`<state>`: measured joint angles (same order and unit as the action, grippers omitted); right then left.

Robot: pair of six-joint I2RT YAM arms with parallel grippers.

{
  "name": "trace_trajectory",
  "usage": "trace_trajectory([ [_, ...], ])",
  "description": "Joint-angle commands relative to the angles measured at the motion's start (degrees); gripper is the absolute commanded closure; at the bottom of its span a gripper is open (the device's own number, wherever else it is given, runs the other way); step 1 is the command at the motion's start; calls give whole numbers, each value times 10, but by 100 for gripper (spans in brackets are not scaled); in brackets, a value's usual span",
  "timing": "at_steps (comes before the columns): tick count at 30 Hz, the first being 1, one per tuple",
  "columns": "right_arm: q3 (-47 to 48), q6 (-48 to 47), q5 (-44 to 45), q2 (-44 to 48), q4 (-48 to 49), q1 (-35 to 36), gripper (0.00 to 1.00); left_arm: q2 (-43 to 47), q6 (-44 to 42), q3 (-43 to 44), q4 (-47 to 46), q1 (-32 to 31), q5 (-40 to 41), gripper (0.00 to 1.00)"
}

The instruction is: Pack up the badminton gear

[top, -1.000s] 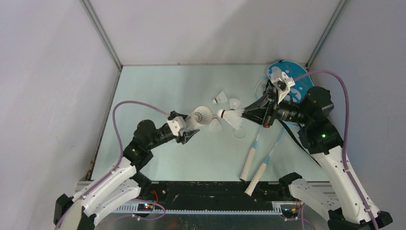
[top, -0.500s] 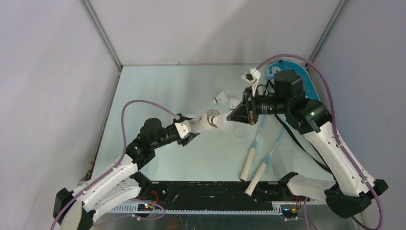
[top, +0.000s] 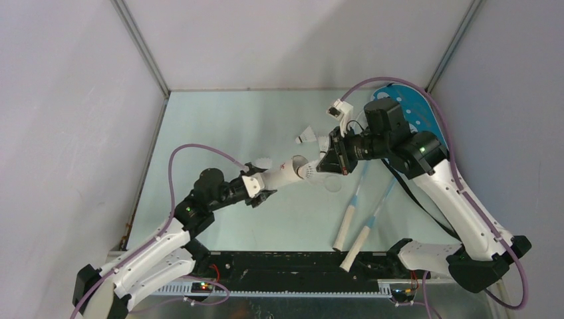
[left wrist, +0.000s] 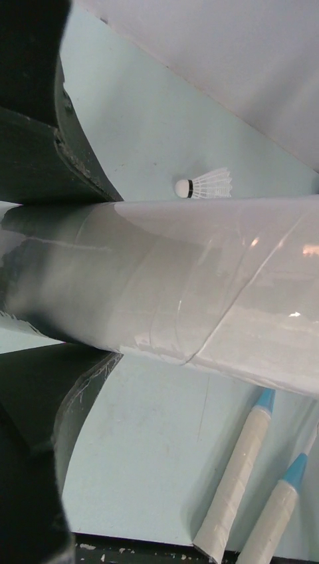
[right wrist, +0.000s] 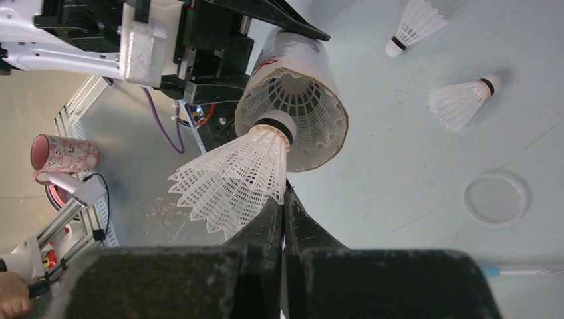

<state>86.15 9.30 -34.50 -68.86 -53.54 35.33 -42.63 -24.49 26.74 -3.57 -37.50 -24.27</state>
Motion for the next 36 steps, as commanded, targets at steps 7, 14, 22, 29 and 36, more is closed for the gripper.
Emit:
trace_trajectory([
  [7, 37, -23, 44, -52, 25, 57, 100, 17, 3, -6, -24, -8, -29, 34],
  [14, 34, -18, 76, -78, 46, 77, 100, 46, 7, -30, -54, -8, -47, 35],
  [22, 29, -8, 143, -88, 96, 122, 100, 48, 7, -32, -54, -8, -45, 35],
  [29, -4, 6, 168, -88, 137, 132, 100, 54, 10, -39, -63, -8, -48, 35],
  [36, -14, 3, 169, -92, 160, 138, 94, 78, 25, -51, -66, -8, -46, 35],
])
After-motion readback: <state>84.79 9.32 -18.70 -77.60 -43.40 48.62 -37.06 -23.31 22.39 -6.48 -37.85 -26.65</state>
